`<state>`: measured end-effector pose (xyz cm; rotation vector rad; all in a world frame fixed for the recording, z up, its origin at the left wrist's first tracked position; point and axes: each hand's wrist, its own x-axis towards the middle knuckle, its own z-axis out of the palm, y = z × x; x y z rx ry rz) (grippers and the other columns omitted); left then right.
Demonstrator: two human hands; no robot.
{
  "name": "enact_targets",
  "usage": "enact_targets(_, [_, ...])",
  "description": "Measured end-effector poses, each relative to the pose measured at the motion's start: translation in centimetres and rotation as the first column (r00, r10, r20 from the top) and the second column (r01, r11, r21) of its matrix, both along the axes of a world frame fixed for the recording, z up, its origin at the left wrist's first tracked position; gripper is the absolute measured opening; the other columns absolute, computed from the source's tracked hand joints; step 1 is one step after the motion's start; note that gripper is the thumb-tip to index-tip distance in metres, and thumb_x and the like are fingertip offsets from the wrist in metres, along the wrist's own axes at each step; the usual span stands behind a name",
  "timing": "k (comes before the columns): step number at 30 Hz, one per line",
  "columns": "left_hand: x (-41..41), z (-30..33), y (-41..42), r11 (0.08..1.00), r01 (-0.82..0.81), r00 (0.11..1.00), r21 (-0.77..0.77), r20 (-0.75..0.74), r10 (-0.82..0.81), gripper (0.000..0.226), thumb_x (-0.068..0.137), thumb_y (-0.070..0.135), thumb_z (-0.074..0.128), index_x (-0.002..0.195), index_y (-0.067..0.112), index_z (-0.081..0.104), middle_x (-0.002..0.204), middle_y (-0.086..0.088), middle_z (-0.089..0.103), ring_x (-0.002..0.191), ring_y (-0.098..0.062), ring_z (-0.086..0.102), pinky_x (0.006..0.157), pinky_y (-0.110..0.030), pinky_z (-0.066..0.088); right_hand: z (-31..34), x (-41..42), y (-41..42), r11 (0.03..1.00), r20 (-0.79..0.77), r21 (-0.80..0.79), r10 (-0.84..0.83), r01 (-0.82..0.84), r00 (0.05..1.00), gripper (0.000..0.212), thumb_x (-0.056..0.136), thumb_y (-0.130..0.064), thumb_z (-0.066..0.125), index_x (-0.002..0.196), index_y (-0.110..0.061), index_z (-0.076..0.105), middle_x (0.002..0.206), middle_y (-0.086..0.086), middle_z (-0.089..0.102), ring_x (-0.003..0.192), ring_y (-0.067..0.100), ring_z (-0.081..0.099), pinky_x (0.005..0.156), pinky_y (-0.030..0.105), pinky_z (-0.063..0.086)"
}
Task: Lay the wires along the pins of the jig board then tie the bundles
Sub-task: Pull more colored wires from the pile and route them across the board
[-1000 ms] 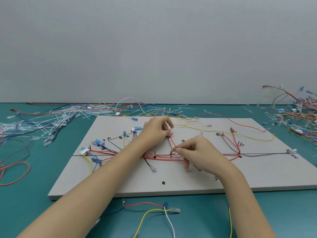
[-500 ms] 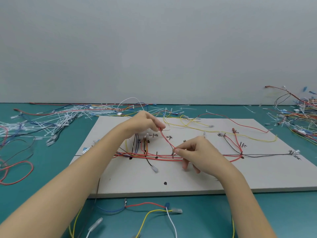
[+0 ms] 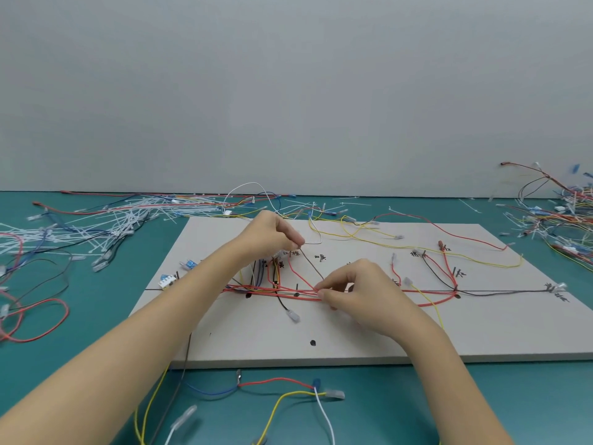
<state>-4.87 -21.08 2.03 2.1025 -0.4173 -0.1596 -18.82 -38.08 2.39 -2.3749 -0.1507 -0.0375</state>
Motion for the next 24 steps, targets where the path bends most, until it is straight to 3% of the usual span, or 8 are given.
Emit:
enact_targets(4, [0.0,-0.5,-0.5,0.998,-0.026,0.998,0.064,0.064,0.022,0.025,0.082,-0.009,0.062,0.088,0.009,0.078,0.101,-0.007,0.074,0.106,-0.012,0.066,0.09,-0.022,0.048,-0.2,0.0,0.3,1.0,-0.006,-0.01,0.017,-0.017,1.0,0.015,0.088,-0.023,0.064,0.088,-0.028,0.077,0.053,-0.02,0.06,0.049,-0.005,0.051,0.042,0.008,0.031])
enact_targets(10, [-0.2,-1.0,-0.9,0.992,-0.095,0.993,0.087,0.079,0.088,0.036,0.081,-0.013,0.049,0.085,0.008,0.078,0.097,-0.008,0.074,0.098,-0.012,0.066,0.073,-0.017,0.05,-0.2,-0.1,0.2,0.999,-0.018,-0.03,0.013,-0.014,1.0,0.013,0.086,-0.025,0.066,0.08,-0.031,0.076,0.054,-0.021,0.061,0.055,-0.004,0.054,0.054,0.014,0.036])
enact_targets(14, [-0.9,-1.0,-0.4,0.973,-0.158,0.98,0.166,0.148,0.134,0.053,0.073,-0.015,0.037,0.084,0.016,0.079,0.089,-0.006,0.073,0.09,-0.02,0.063,0.077,-0.029,0.054,-0.1,-0.1,0.1,0.998,-0.031,-0.066,0.013,-0.015,0.999,0.015,0.083,-0.023,0.066,0.073,-0.031,0.074,0.055,-0.017,0.062,0.058,0.0,0.053,0.059,0.02,0.043])
enact_targets(20, [-1.4,-0.9,-0.6,0.952,-0.158,0.965,0.261,0.247,0.093,0.047,0.074,-0.012,0.043,0.087,0.016,0.079,0.096,-0.007,0.071,0.103,-0.026,0.058,0.087,-0.037,0.053,0.3,-0.3,-0.5,0.997,-0.12,-0.013,0.072,-0.074,0.99,0.014,0.081,-0.015,0.066,0.072,-0.021,0.075,0.054,-0.006,0.064,0.05,0.003,0.053,0.053,0.017,0.043])
enact_targets(24, [-1.3,-1.6,-0.5,0.918,-0.205,0.965,0.339,0.224,0.134,0.039,0.085,0.007,0.048,0.084,0.033,0.077,0.101,0.002,0.055,0.12,-0.024,0.033,0.089,-0.033,0.035,0.6,-0.6,-1.0,0.992,-0.186,0.04,0.127,-0.122,0.974,0.013,0.081,-0.011,0.067,0.075,-0.016,0.078,0.057,-0.003,0.065,0.053,0.008,0.056,0.056,0.021,0.047])
